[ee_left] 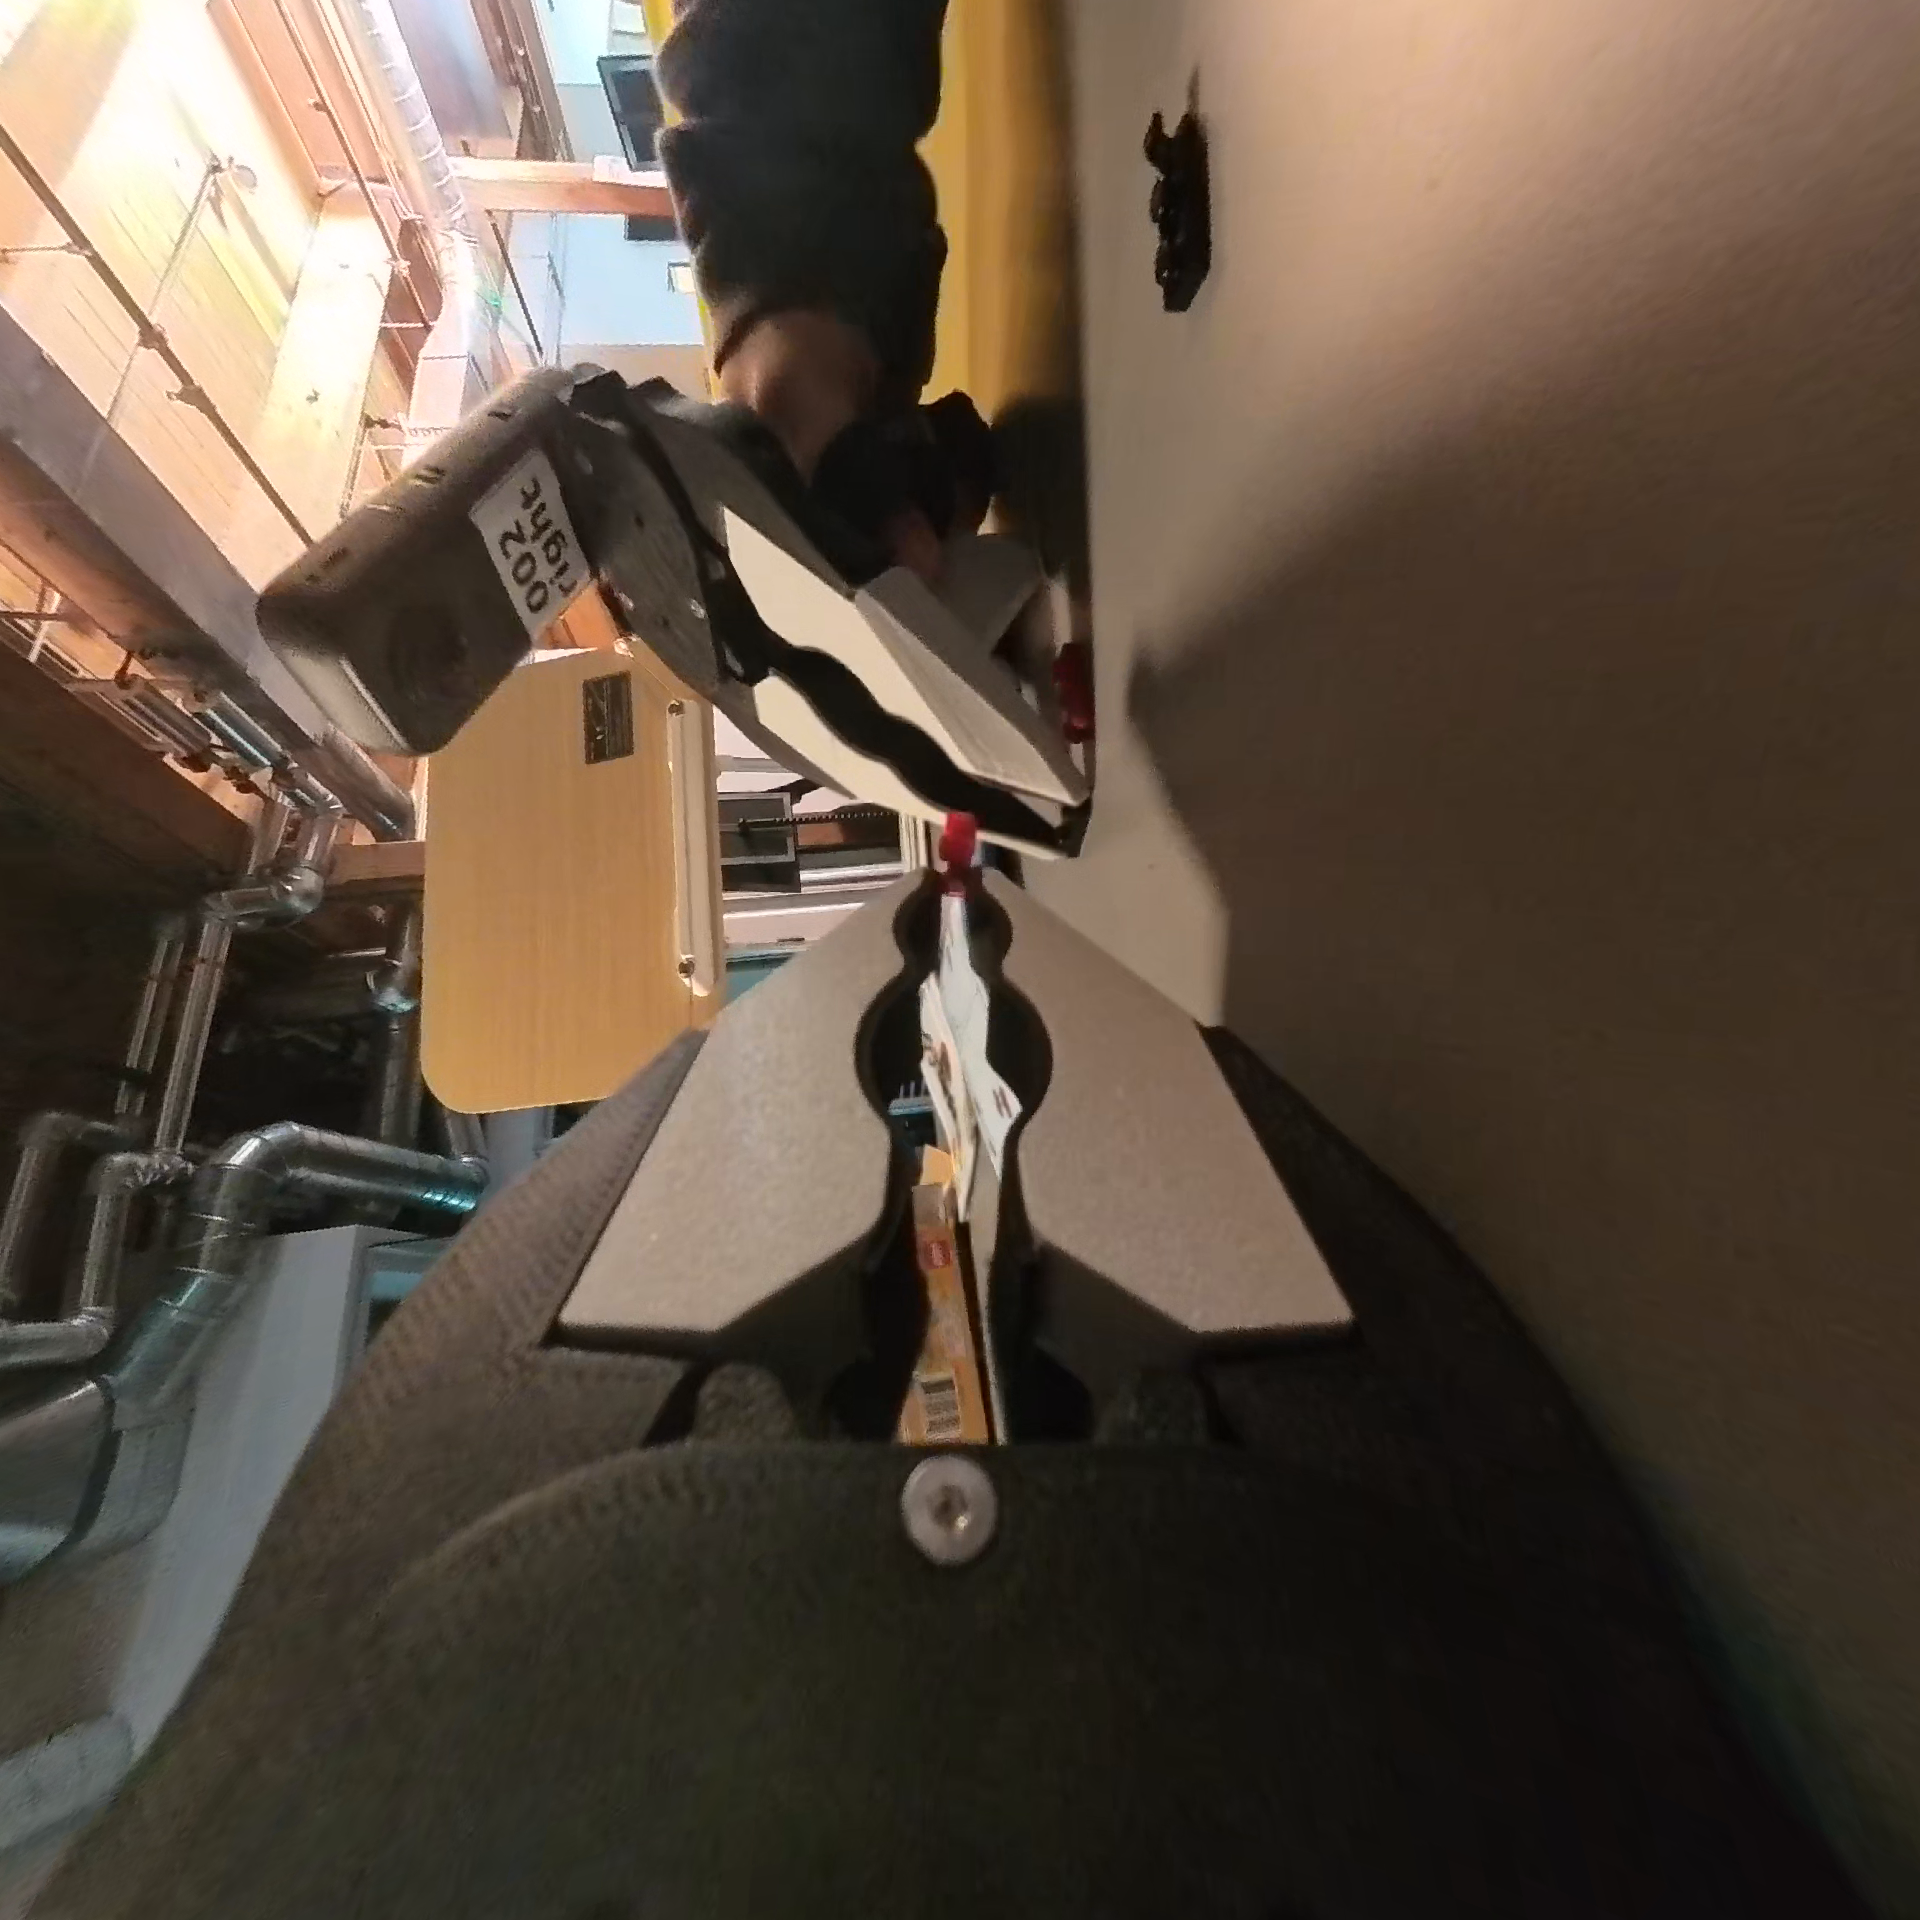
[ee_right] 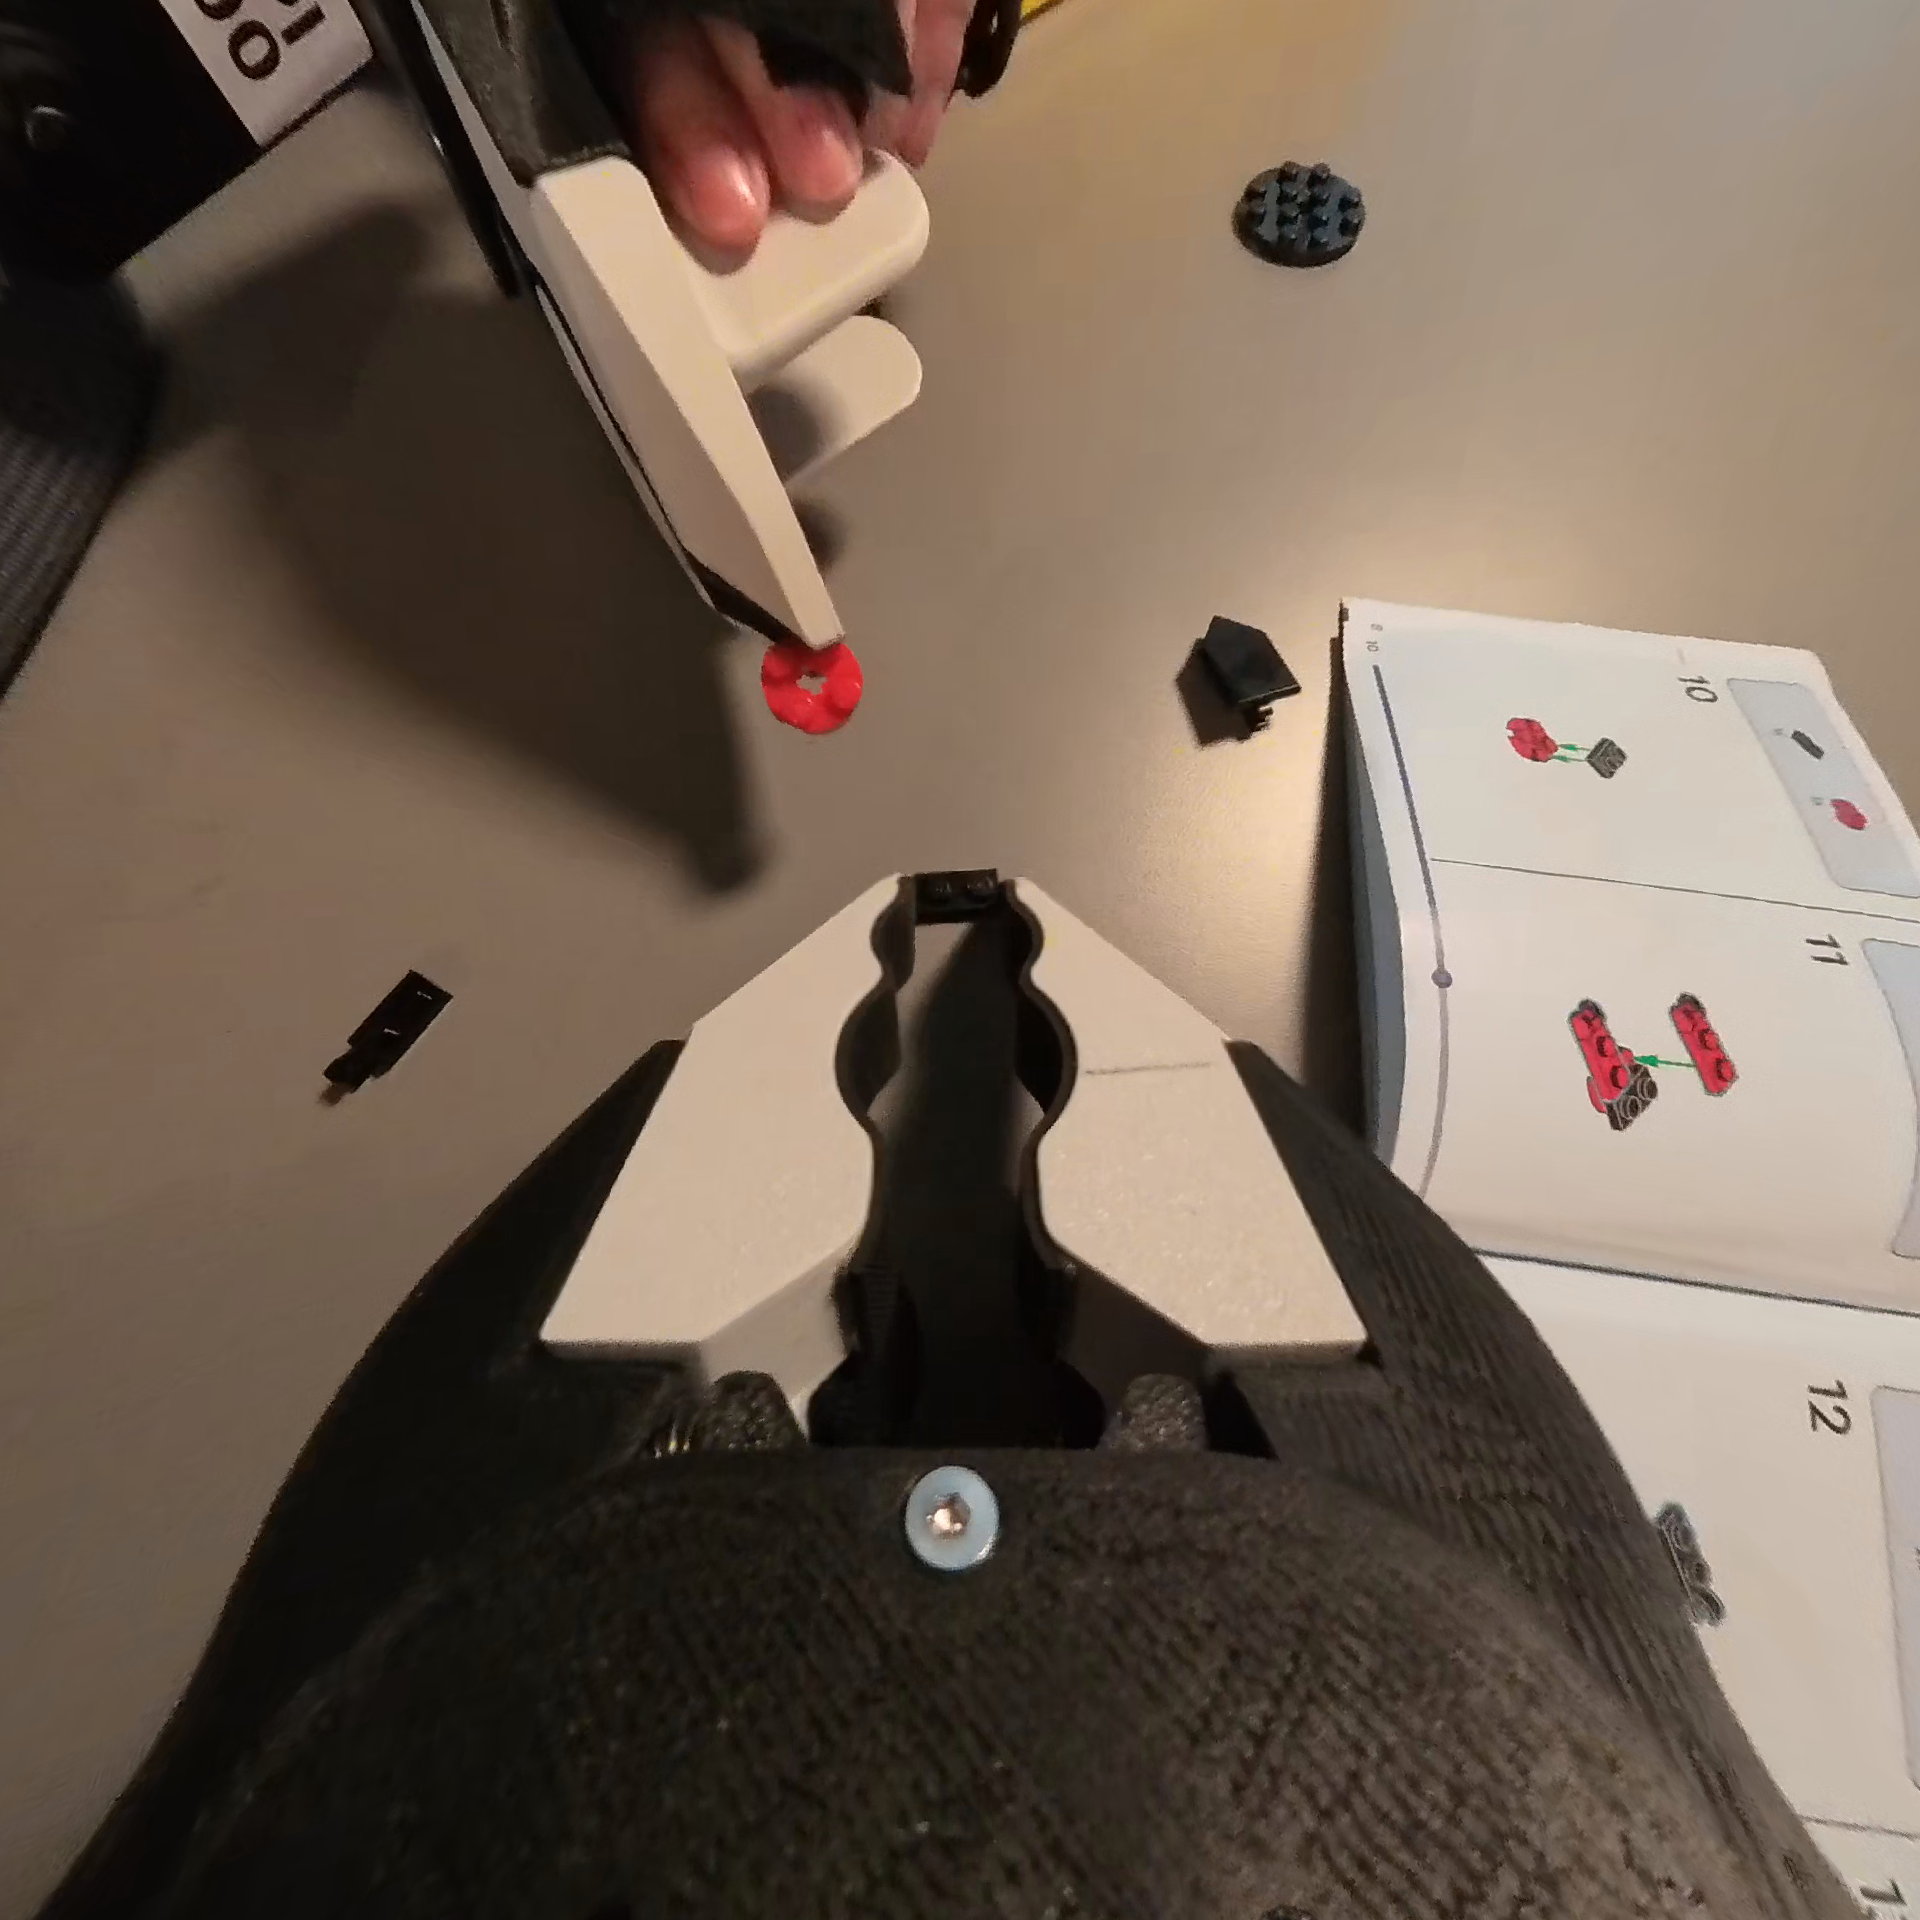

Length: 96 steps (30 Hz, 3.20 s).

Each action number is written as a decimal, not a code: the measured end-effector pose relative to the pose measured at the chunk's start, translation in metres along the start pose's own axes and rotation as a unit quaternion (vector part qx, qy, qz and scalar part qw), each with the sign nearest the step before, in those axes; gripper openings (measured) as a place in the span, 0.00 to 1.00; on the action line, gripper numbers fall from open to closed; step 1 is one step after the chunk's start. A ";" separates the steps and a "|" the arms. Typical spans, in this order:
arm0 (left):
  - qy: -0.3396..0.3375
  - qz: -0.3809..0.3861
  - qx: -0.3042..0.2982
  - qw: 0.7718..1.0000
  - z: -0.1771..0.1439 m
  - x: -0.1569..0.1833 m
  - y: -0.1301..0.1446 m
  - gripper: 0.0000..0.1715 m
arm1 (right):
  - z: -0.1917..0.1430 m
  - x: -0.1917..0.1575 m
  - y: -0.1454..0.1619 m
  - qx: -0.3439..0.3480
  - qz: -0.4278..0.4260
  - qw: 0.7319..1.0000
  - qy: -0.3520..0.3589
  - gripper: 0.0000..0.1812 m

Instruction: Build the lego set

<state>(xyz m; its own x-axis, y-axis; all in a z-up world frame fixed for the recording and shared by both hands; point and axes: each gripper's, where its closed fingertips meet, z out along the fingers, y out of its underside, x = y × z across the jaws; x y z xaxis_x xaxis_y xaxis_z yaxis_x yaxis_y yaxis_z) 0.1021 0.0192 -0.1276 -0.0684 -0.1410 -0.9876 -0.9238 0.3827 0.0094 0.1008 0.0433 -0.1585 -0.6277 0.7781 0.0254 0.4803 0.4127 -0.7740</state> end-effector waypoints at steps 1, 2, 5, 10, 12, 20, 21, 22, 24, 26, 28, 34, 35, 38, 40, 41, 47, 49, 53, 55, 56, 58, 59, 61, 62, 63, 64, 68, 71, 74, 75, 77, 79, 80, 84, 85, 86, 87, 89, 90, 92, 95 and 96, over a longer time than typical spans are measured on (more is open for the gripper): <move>-0.002 -0.001 0.001 1.000 0.000 0.000 0.000 0.02 | 0.000 0.000 0.000 0.000 0.000 1.000 0.000 0.08; -0.005 -0.001 0.002 1.000 0.000 -0.002 -0.001 0.02 | 0.000 0.000 0.000 0.000 0.001 1.000 0.000 0.08; -0.027 -0.004 0.007 1.000 0.000 -0.009 -0.002 0.03 | -0.003 -0.001 -0.005 0.015 -0.005 1.000 -0.002 0.08; -0.073 -0.013 0.023 0.997 -0.004 -0.026 -0.006 0.02 | -0.032 -0.017 -0.054 0.102 -0.006 0.993 -0.059 0.07; -0.089 -0.019 0.026 0.995 -0.006 -0.032 -0.007 0.02 | -0.038 -0.026 -0.067 0.106 -0.007 0.990 -0.093 0.07; -0.119 -0.017 0.031 0.992 -0.010 -0.041 -0.009 0.02 | -0.036 -0.031 -0.074 0.060 -0.033 0.992 -0.105 0.07; -0.120 -0.018 0.032 0.992 -0.010 -0.042 -0.009 0.02 | -0.037 -0.032 -0.075 0.057 -0.034 0.993 -0.102 0.08; -0.120 -0.017 0.033 0.992 -0.010 -0.042 -0.010 0.02 | -0.037 -0.032 -0.074 0.053 -0.037 0.993 -0.099 0.07; -0.120 -0.016 0.034 0.992 -0.010 -0.042 -0.010 0.02 | -0.036 -0.033 -0.074 0.044 -0.044 0.994 -0.095 0.08; -0.119 -0.015 0.034 0.992 -0.010 -0.041 -0.011 0.02 | -0.035 -0.034 -0.074 0.037 -0.050 0.994 -0.091 0.08; -0.120 -0.013 0.035 0.992 -0.010 -0.042 -0.011 0.02 | -0.036 -0.035 -0.074 0.035 -0.051 0.994 -0.091 0.08; -0.121 -0.010 0.036 0.992 -0.011 -0.041 -0.012 0.02 | -0.036 -0.037 -0.073 0.037 -0.053 0.993 -0.097 0.08; -0.122 -0.010 0.035 0.992 -0.011 -0.042 -0.012 0.02 | -0.036 -0.037 -0.074 0.038 -0.052 0.993 -0.097 0.08; -0.122 -0.009 0.035 0.992 -0.011 -0.042 -0.012 0.02 | -0.036 -0.035 -0.073 0.036 -0.050 0.994 -0.095 0.08; -0.122 -0.009 0.034 0.992 -0.011 -0.042 -0.012 0.02 | -0.036 -0.035 -0.072 0.036 -0.049 0.994 -0.096 0.08; -0.123 -0.009 0.034 0.992 -0.011 -0.042 -0.012 0.02 | -0.036 -0.035 -0.071 0.034 -0.050 0.994 -0.096 0.08; -0.122 -0.009 0.033 0.992 -0.011 -0.042 -0.011 0.02 | -0.035 -0.035 -0.072 0.036 -0.050 0.994 -0.095 0.08; -0.122 -0.009 0.032 0.992 -0.011 -0.041 -0.010 0.02 | -0.036 -0.035 -0.072 0.036 -0.050 0.994 -0.094 0.09; -0.122 -0.011 0.028 0.992 -0.011 -0.042 -0.009 0.02 | -0.036 -0.035 -0.074 0.040 -0.054 0.993 -0.092 0.09; -0.123 -0.012 0.027 0.992 -0.011 -0.042 -0.008 0.02 | -0.036 -0.035 -0.075 0.040 -0.057 0.993 -0.090 0.09; -0.123 -0.012 0.026 0.992 -0.011 -0.042 -0.008 0.02 | -0.036 -0.035 -0.075 0.040 -0.058 0.993 -0.090 0.09; -0.122 -0.012 0.026 0.992 -0.011 -0.042 -0.008 0.02 | -0.035 -0.035 -0.075 0.040 -0.060 0.993 -0.088 0.09; -0.122 -0.012 0.026 0.992 -0.011 -0.042 -0.008 0.02 | -0.035 -0.035 -0.076 0.040 -0.061 0.994 -0.087 0.09; -0.122 -0.012 0.026 0.992 -0.011 -0.042 -0.008 0.02 | -0.034 -0.035 -0.076 0.041 -0.062 0.994 -0.084 0.09; -0.122 -0.012 0.026 0.992 -0.011 -0.042 -0.008 0.02 | -0.034 -0.034 -0.076 0.041 -0.063 0.994 -0.082 0.09; -0.123 -0.012 0.026 0.992 -0.011 -0.042 -0.008 0.02 | -0.034 -0.033 -0.076 0.041 -0.063 0.994 -0.079 0.09; -0.123 -0.012 0.026 0.992 -0.012 -0.042 -0.008 0.02 | -0.034 -0.033 -0.076 0.043 -0.063 0.994 -0.078 0.08; -0.124 -0.012 0.025 0.992 -0.012 -0.043 -0.008 0.02 | -0.033 -0.033 -0.076 0.040 -0.062 0.994 -0.078 0.07; -0.123 -0.012 0.022 0.992 -0.012 -0.042 -0.007 0.02 | -0.034 -0.031 -0.075 0.036 -0.063 0.995 -0.073 0.08; -0.120 -0.012 0.013 0.993 -0.011 -0.041 -0.003 0.02 | -0.037 -0.021 -0.068 0.021 -0.054 0.997 -0.046 0.09; -0.118 -0.012 0.009 0.993 -0.010 -0.041 -0.002 0.02 | -0.037 -0.015 -0.061 0.004 -0.048 0.998 -0.031 0.10; -0.113 -0.013 0.007 0.994 -0.009 -0.039 -0.001 0.02 | -0.036 0.000 -0.040 -0.047 -0.043 0.998 0.005 0.11; -0.102 -0.010 0.006 0.995 -0.008 -0.035 -0.001 0.02 | -0.030 0.011 -0.022 -0.076 -0.037 0.996 0.022 0.11; -0.093 -0.006 0.007 0.996 -0.007 -0.032 -0.001 0.02 | -0.025 0.011 -0.017 -0.080 -0.027 0.996 0.015 0.11; -0.078 0.007 0.007 0.997 -0.005 -0.025 -0.003 0.02 | -0.010 0.014 -0.009 -0.075 -0.006 0.997 0.000 0.12; -0.076 0.006 0.008 0.997 -0.005 -0.024 -0.003 0.02 | -0.007 0.014 -0.008 -0.072 -0.002 0.997 -0.001 0.12; -0.077 0.005 0.008 0.997 -0.005 -0.025 -0.003 0.02 | -0.006 0.015 -0.007 -0.072 0.004 0.997 -0.003 0.12; -0.075 0.004 0.007 0.997 -0.005 -0.024 -0.002 0.02 | -0.004 0.016 -0.006 -0.073 0.009 0.997 -0.002 0.12; -0.072 0.002 0.007 0.997 -0.004 -0.023 -0.002 0.02 | -0.002 0.019 -0.002 -0.075 0.017 0.997 0.001 0.11; -0.073 0.002 0.008 0.997 -0.005 -0.023 -0.002 0.02 | -0.001 0.020 -0.002 -0.074 0.021 0.997 0.003 0.10; -0.072 0.003 0.009 0.997 -0.005 -0.023 -0.003 0.02 | 0.001 0.022 -0.001 -0.073 0.024 0.997 0.005 0.06; -0.073 0.005 0.009 0.997 -0.005 -0.023 -0.004 0.02 | -0.001 0.026 -0.006 -0.071 -0.002 0.997 0.032 0.01; -0.073 0.005 0.009 0.997 -0.005 -0.023 -0.004 0.02 | -0.004 0.027 -0.009 -0.074 -0.030 0.995 0.052 0.01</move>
<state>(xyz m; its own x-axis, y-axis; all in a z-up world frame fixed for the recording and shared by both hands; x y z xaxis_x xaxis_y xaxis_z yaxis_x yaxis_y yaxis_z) 0.1052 0.0167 -0.1039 -0.0211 -0.0020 -0.9998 -0.9160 0.4008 0.0185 0.0815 0.0626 -0.1484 -0.5941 0.7921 0.1401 0.5336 0.5184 -0.6683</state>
